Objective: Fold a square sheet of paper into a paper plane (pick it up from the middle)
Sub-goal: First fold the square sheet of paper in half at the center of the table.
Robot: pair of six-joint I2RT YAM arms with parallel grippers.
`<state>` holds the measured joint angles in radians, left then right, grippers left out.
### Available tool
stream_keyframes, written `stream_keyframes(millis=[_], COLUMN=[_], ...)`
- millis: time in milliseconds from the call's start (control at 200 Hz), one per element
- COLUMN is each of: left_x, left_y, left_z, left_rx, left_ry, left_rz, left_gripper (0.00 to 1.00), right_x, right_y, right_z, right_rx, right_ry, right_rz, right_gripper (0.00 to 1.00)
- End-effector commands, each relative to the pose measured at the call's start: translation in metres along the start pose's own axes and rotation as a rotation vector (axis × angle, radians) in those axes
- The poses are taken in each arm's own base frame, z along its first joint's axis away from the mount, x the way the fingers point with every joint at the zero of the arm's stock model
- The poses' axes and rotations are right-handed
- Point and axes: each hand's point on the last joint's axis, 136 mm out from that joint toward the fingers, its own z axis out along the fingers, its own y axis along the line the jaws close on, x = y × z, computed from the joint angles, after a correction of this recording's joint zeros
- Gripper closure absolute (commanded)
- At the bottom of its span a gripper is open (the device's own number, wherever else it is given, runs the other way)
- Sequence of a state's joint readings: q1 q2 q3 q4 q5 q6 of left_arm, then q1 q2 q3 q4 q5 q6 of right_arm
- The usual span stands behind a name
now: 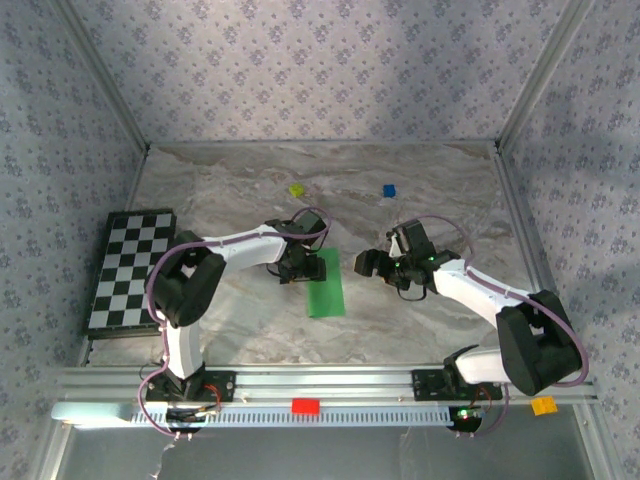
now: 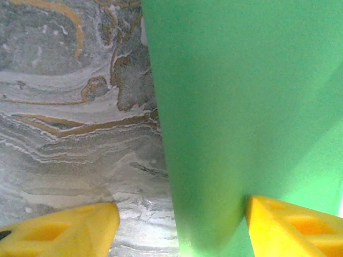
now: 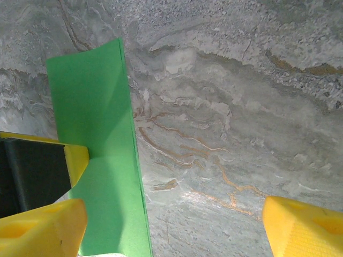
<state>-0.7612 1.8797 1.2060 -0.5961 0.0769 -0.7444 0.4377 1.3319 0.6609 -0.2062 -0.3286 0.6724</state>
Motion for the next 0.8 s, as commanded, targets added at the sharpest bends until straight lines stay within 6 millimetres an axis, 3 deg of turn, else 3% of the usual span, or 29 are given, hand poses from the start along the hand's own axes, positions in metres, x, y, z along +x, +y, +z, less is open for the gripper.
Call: stream_keyframes(millis=[0, 465, 665, 795], left_x=[0.011, 0.013, 0.014, 0.013], left_y=[0.022, 0.023, 0.024, 0.023], left_z=[0.035, 0.039, 0.040, 0.040], left_rx=[-0.083, -0.085, -0.091, -0.084], left_ry=[0.050, 0.061, 0.062, 0.062], left_rz=[0.008, -0.002, -0.003, -0.005], left_gripper=[0.33, 0.32, 0.32, 0.31], right_x=[-0.001, 0.001, 0.001, 0.001], right_y=[0.002, 0.002, 0.011, 0.009], right_z=[-0.001, 0.000, 0.004, 0.007], right_rx=[0.014, 0.012, -0.032, -0.019], right_ry=[0.005, 0.009, 0.021, 0.025], right_rz=[0.001, 0.003, -0.006, -0.001], right_gripper=[0.13, 0.13, 0.24, 0.25])
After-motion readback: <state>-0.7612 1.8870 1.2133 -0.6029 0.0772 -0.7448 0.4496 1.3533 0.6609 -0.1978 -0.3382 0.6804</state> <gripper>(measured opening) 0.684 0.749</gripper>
